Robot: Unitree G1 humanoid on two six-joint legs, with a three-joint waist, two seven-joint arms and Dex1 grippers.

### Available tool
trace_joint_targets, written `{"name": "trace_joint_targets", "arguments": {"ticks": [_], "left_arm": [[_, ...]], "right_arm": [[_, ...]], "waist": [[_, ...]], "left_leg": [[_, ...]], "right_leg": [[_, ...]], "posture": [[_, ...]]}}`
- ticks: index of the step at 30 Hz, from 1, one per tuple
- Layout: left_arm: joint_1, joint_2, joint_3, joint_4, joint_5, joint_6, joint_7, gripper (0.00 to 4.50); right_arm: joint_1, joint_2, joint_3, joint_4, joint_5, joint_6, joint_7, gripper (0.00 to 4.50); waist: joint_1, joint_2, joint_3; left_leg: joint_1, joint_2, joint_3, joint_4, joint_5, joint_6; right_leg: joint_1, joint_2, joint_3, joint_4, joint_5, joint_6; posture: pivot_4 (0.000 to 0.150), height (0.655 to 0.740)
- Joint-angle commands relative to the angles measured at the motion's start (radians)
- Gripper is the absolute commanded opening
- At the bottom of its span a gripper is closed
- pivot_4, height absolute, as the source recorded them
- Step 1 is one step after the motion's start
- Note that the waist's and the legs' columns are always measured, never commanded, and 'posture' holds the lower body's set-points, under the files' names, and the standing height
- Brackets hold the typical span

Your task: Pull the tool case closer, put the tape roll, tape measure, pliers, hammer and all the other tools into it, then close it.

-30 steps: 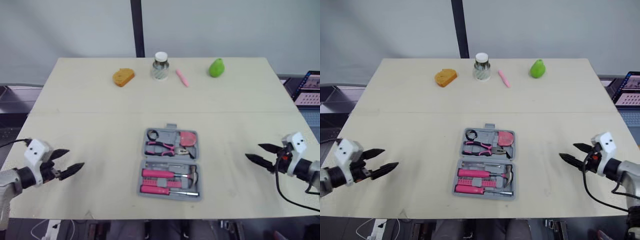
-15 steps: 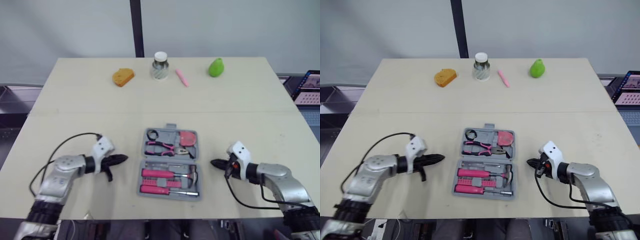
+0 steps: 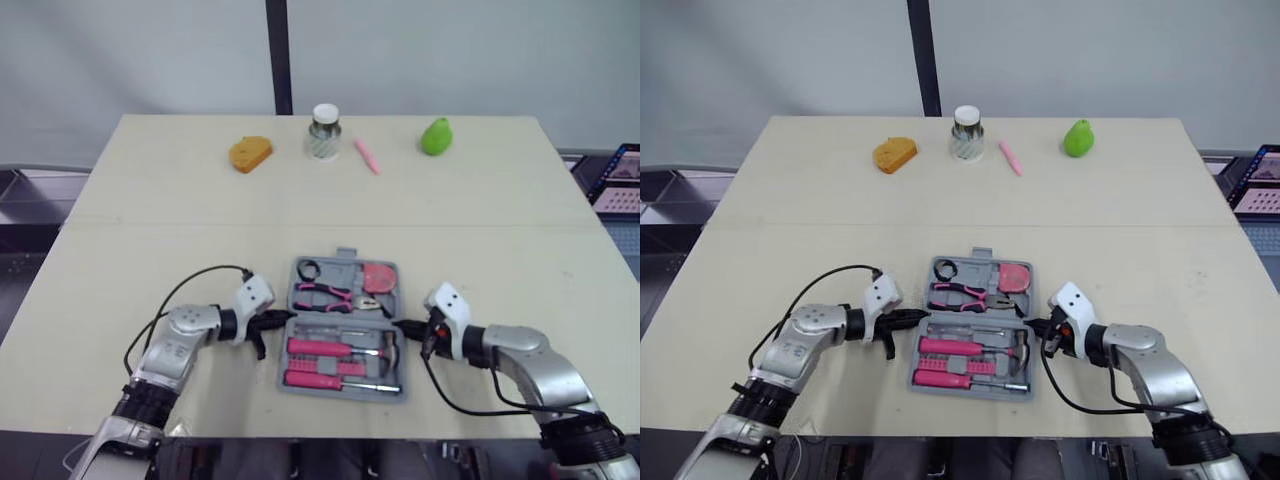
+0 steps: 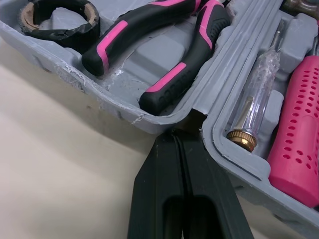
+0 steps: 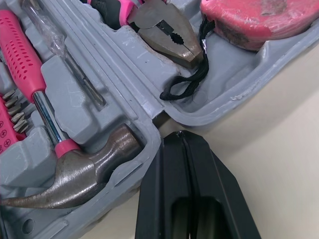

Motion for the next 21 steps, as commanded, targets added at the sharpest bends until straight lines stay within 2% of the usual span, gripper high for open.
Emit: {"name": "trace_joint_targets", "arguments": {"ticks": [1,8,21], "left_arm": [[-0.004,-0.022,-0.019,0.003,0.017,-0.008,0.019,0.00],[0.034,-0.019,-0.040,-0.092,0.002,0.050,-0.019,0.00],[0.208,0.122,-0.029,-0.326,-0.017,0.196,-0.052,0.00]], "right_arm": [[-0.001,0.004,0.009,-0.046,0.011,0.007,0.001,0.02],[0.009,-0.008,0.023,-0.081,0.021,0.022,0.028,0.02],[0.058,-0.042,0.058,-0.178,0.049,0.071,0.087,0.02]], "waist": [[0.001,0.000,0.000],[0.001,0.000,0.000],[-0.005,0.000,0.000]], "left_leg": [[0.000,0.000,0.000,0.000,0.000,0.000],[0.000,0.000,0.000,0.000,0.000,0.000],[0.001,0.001,0.000,-0.002,0.000,0.000]], "right_leg": [[0.000,0.000,0.000,0.000,0.000,0.000],[0.000,0.000,0.000,0.000,0.000,0.000],[0.000,0.001,0.000,-0.001,0.000,0.000]], "posture": [[0.150,0.7400],[0.150,0.7400],[0.150,0.7400]]}}
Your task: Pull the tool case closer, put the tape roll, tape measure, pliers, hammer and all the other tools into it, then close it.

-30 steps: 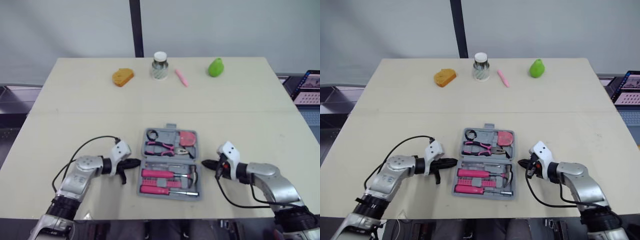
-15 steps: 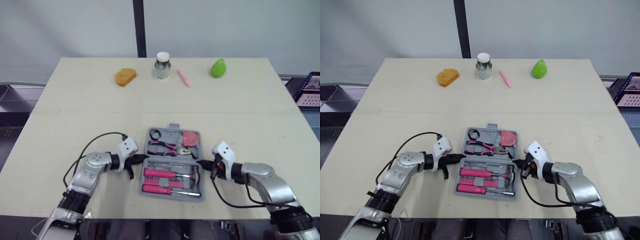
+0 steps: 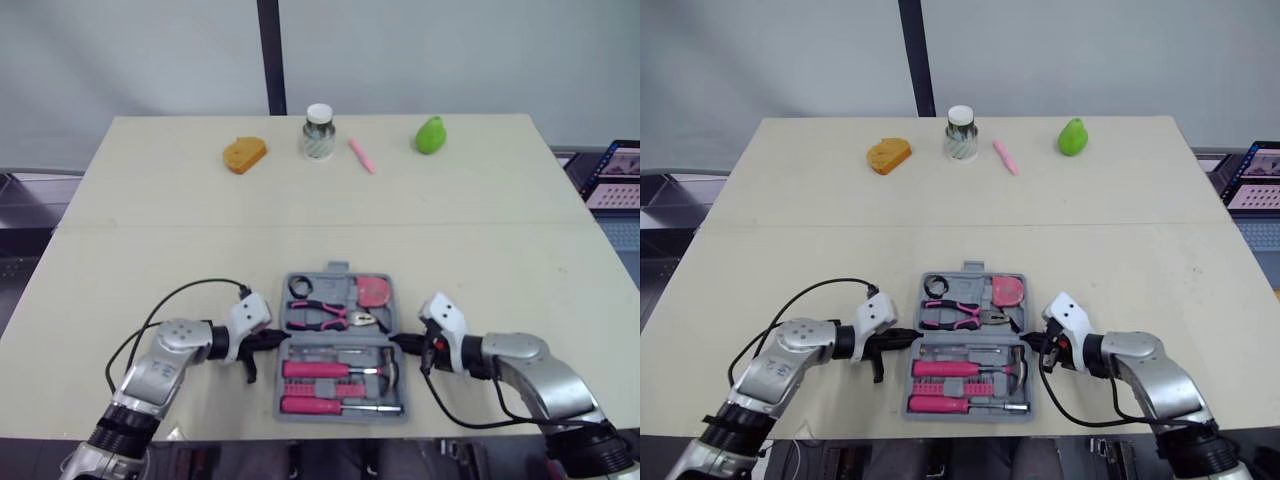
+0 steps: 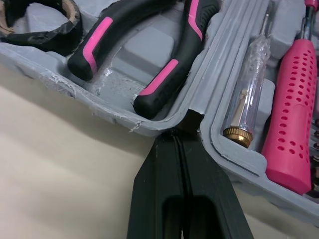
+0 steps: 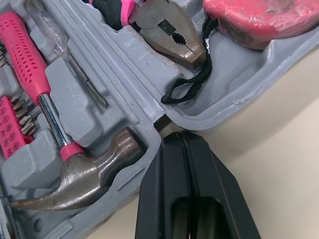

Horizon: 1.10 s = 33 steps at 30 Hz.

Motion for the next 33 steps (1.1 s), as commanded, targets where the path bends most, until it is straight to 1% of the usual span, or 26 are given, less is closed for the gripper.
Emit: {"name": "trace_joint_targets", "arguments": {"ticks": [1,7,18,22,29,33], "left_arm": [[0.057,0.028,-0.015,-0.059,-0.015,0.039,-0.017,0.00],[0.104,0.050,-0.001,-0.096,-0.023,0.062,-0.004,0.00],[0.082,0.040,-0.005,-0.075,-0.023,0.061,0.006,0.00],[0.083,0.052,-0.002,-0.064,-0.015,0.054,0.006,0.00],[0.120,0.098,0.074,-0.051,-0.038,0.043,0.011,0.00],[0.146,0.132,0.159,-0.060,-0.070,0.031,0.017,0.00]], "right_arm": [[0.014,-0.008,0.025,-0.081,0.040,0.005,0.038,0.02],[0.034,-0.014,0.031,-0.103,0.042,0.012,0.038,0.02],[0.040,-0.023,0.028,-0.094,0.042,0.001,0.027,0.02],[0.047,-0.031,0.017,-0.083,0.034,-0.007,0.020,0.02],[0.053,-0.083,-0.040,-0.042,0.043,-0.035,0.033,0.02],[0.043,-0.118,-0.093,-0.013,0.057,-0.045,0.045,0.02]], "waist": [[0.000,0.000,0.000],[0.002,0.000,0.000],[0.002,0.000,0.000],[0.003,0.000,0.000],[-0.001,0.000,0.000],[-0.001,0.000,0.000]], "left_leg": [[0.000,0.000,0.000,0.000,0.000,0.000],[0.001,0.000,0.000,-0.003,0.000,0.000],[0.001,0.000,0.000,-0.003,0.000,-0.001],[0.001,0.000,0.000,-0.003,0.000,-0.001],[0.001,0.000,0.001,-0.003,0.000,-0.001],[0.001,0.001,0.001,-0.004,0.000,-0.001]], "right_leg": [[0.000,0.000,0.000,0.000,0.000,0.000],[0.000,0.000,0.000,-0.001,0.000,0.000],[0.000,0.000,0.000,-0.001,0.000,0.000],[0.000,0.000,0.000,-0.001,0.000,0.000],[0.000,0.000,0.000,-0.001,0.000,0.000],[-0.001,0.000,0.000,-0.001,0.000,-0.001]], "posture": [[0.150,0.7400],[0.150,0.7400],[0.150,0.7400],[0.150,0.7400],[0.150,0.7400],[0.150,0.7400]]}}
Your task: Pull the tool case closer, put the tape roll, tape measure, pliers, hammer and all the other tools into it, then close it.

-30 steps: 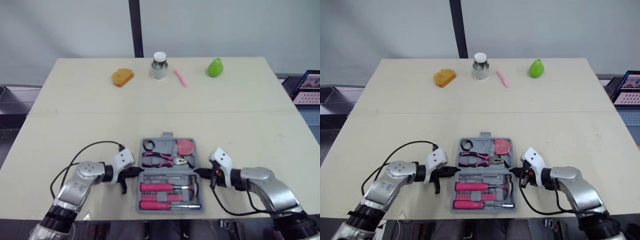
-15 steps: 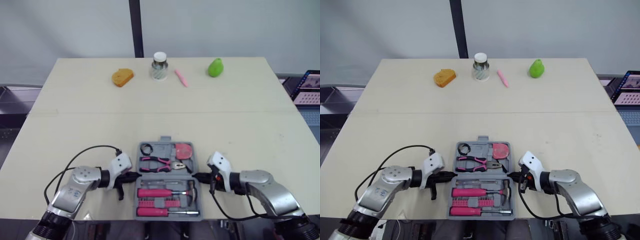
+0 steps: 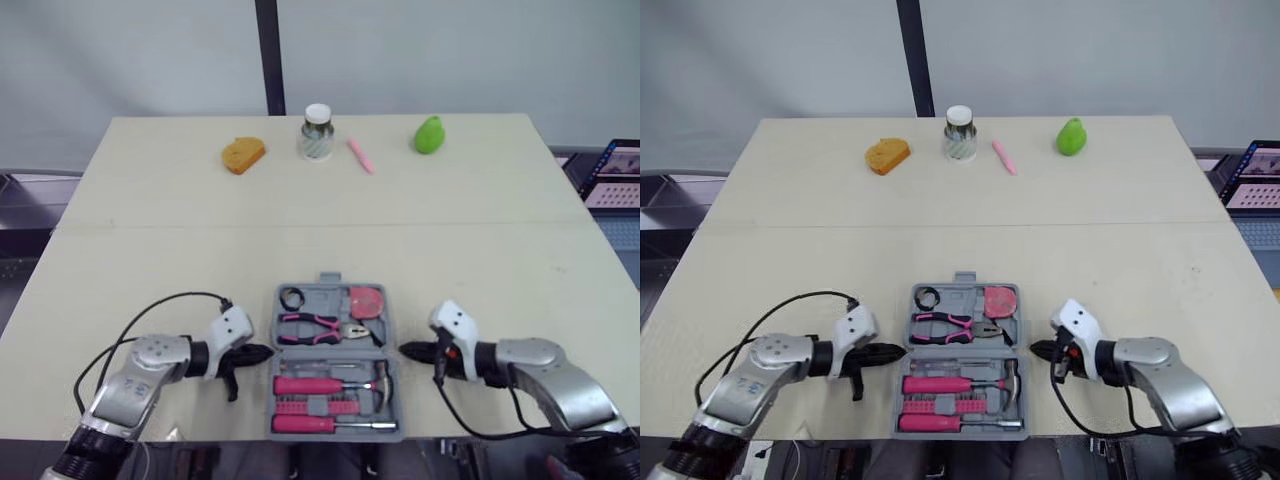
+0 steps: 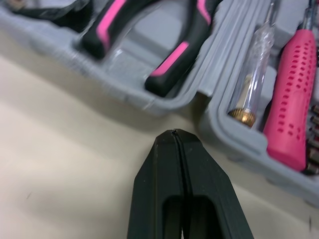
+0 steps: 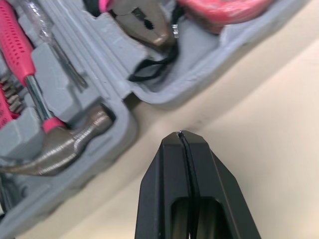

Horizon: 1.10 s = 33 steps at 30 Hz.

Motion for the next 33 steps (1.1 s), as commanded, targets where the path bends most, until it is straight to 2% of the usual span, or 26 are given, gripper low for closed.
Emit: {"name": "trace_joint_targets", "arguments": {"ticks": [1,3,6,13,14,22,33], "left_arm": [[0.029,0.038,0.109,0.001,-0.037,0.007,0.016,0.00],[0.035,0.043,0.149,-0.048,-0.092,0.027,-0.006,0.00],[0.052,0.038,0.159,-0.169,-0.199,0.088,-0.058,0.00],[0.089,0.081,0.039,-0.313,-0.242,0.176,-0.102,0.00],[0.090,0.082,0.030,-0.315,-0.240,0.178,-0.099,0.00],[0.111,0.100,-0.140,-0.225,-0.108,0.100,-0.094,0.00],[0.123,0.118,-0.175,-0.137,-0.051,0.015,-0.096,0.00]], "right_arm": [[-0.017,-0.028,-0.071,0.023,0.039,-0.012,0.031,0.02],[-0.049,-0.022,-0.094,0.039,0.082,0.038,0.035,0.02],[-0.147,0.022,-0.154,0.101,0.201,0.197,0.018,0.76],[-0.372,0.091,-0.168,0.317,0.265,0.453,-0.055,4.35],[-0.383,0.096,-0.167,0.326,0.268,0.469,-0.057,4.47],[-0.447,0.192,-0.146,0.425,0.271,0.542,-0.081,4.47],[-0.458,0.276,-0.147,0.403,0.324,0.590,-0.062,4.47]], "waist": [[0.000,0.000,0.000],[0.002,0.000,0.000],[0.002,0.000,0.000],[0.001,0.000,0.000],[0.001,0.000,0.000],[0.000,0.000,0.001],[-0.013,0.002,0.000]], "left_leg": [[0.000,0.000,0.000,0.000,0.000,0.000],[0.000,0.000,0.000,0.000,0.000,0.000],[0.000,0.000,0.000,0.000,0.000,0.000],[-0.001,0.000,-0.001,0.000,0.001,0.000],[-0.001,0.000,-0.001,0.000,0.001,0.000],[-0.002,-0.001,0.001,0.000,0.001,0.000],[-0.001,0.000,0.001,-0.001,0.001,-0.001]], "right_leg": [[0.000,0.000,0.000,0.000,0.000,0.000],[0.000,0.000,0.000,0.000,0.000,0.000],[0.000,-0.001,0.000,0.000,0.000,0.000],[0.000,0.000,0.000,0.000,0.000,-0.001],[0.000,0.000,0.000,-0.001,0.000,-0.001],[-0.001,0.000,0.000,0.000,0.000,-0.001],[-0.002,0.000,0.000,0.000,0.000,-0.001]], "posture": [[0.150,0.7400],[0.150,0.7400],[0.150,0.7400],[0.150,0.7400],[0.150,0.7400],[0.150,0.7400],[0.150,0.7400]]}}
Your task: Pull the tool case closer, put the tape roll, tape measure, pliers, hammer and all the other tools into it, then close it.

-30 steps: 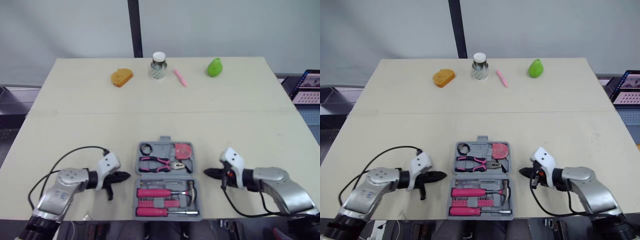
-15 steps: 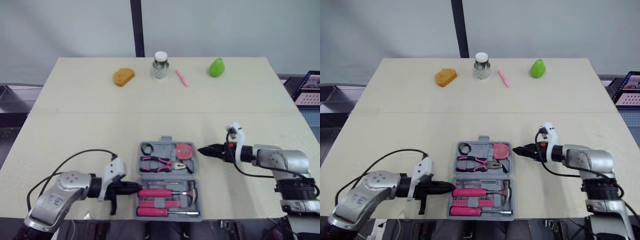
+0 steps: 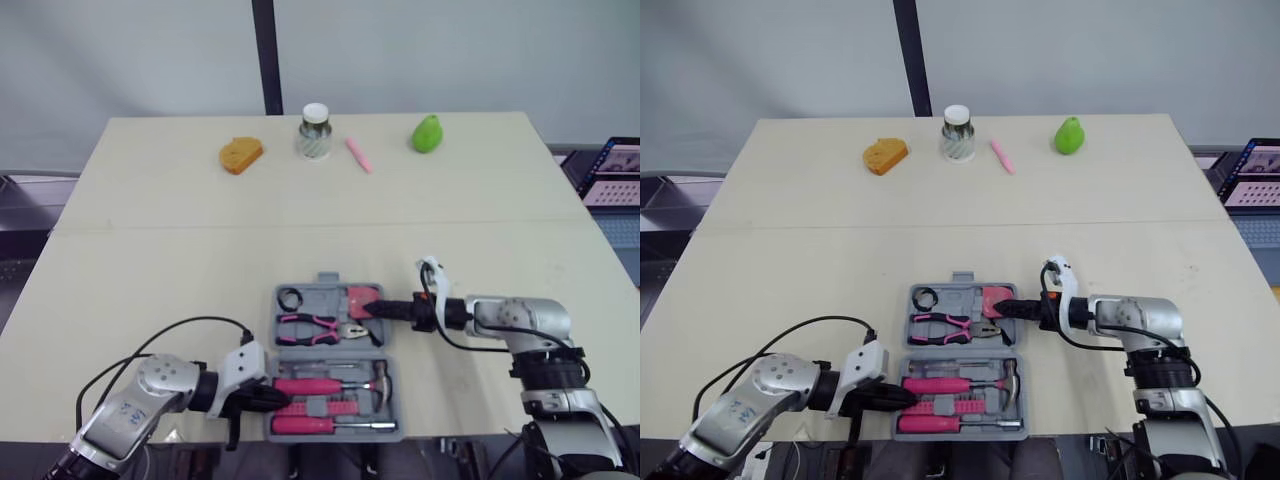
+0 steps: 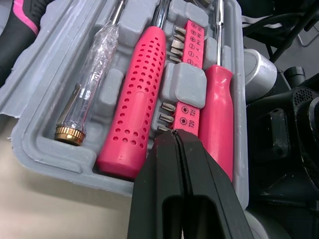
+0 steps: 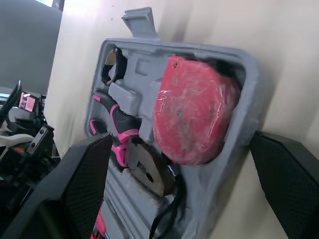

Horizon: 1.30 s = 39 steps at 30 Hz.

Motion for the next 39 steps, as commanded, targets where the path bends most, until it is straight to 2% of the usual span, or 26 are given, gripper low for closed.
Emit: {"name": "trace_joint_targets", "arguments": {"ticks": [1,13,17,21,25,31,36,39], "left_arm": [[0.023,0.027,-0.029,0.062,0.050,-0.007,-0.003,0.00],[0.014,0.009,-0.004,0.098,0.033,-0.024,0.003,0.00],[-0.005,-0.017,0.041,0.067,-0.021,0.021,0.023,0.00],[0.010,-0.005,0.152,-0.040,-0.127,0.118,0.038,0.00],[0.095,0.066,0.377,-0.197,-0.285,0.245,0.027,0.00],[0.171,0.176,0.687,-0.230,-0.414,0.357,-0.015,0.00],[0.138,0.221,0.710,-0.129,-0.360,0.322,0.002,0.00],[0.103,0.200,0.697,-0.098,-0.363,0.308,0.022,0.00]], "right_arm": [[-0.007,0.012,-0.011,-0.032,0.042,-0.004,0.025,4.47],[0.029,-0.044,0.004,-0.210,0.146,-0.040,0.162,4.47],[0.026,-0.071,0.013,-0.277,0.177,-0.043,0.201,4.47],[0.031,-0.107,0.034,-0.345,0.195,-0.044,0.237,4.47],[0.045,-0.152,0.046,-0.426,0.234,-0.031,0.264,4.47],[0.093,-0.235,0.071,-0.559,0.303,0.000,0.310,4.47],[0.186,-0.303,0.093,-0.671,0.382,0.056,0.305,4.47],[0.231,-0.308,0.083,-0.679,0.368,0.016,0.275,4.47]], "waist": [[-0.005,0.000,0.000],[-0.015,0.001,0.000],[-0.014,0.001,0.000],[-0.014,0.000,0.001],[-0.014,-0.001,0.001],[-0.010,-0.002,0.001],[0.002,-0.002,0.001],[0.010,-0.003,0.002]], "left_leg": [[0.000,0.000,0.000,0.000,0.000,0.000],[0.000,0.001,0.004,-0.002,0.001,-0.001],[-0.001,0.001,0.005,-0.002,0.001,-0.001],[-0.002,0.002,0.006,-0.002,0.001,-0.001],[-0.004,0.002,0.006,-0.002,0.001,-0.001],[-0.004,0.001,0.006,-0.002,0.000,-0.001],[-0.004,0.000,0.006,-0.002,0.000,-0.001],[-0.004,0.000,0.007,-0.002,0.000,-0.001]], "right_leg": [[0.000,0.000,0.000,0.000,0.000,0.000],[-0.006,0.000,0.003,0.004,-0.001,-0.001],[-0.008,0.000,0.005,0.005,-0.001,-0.001],[-0.010,0.001,0.006,0.006,-0.001,-0.001],[-0.011,0.001,0.007,0.006,-0.001,-0.001],[-0.011,0.000,0.007,0.005,-0.001,-0.001],[-0.011,0.000,0.008,0.004,-0.001,-0.001],[-0.011,0.000,0.008,0.004,-0.001,-0.001]], "posture": [[0.150,0.7400],[0.150,0.7400],[0.150,0.7400],[0.150,0.7400],[0.150,0.7400],[0.150,0.7400],[0.150,0.7400],[0.150,0.7400]]}}
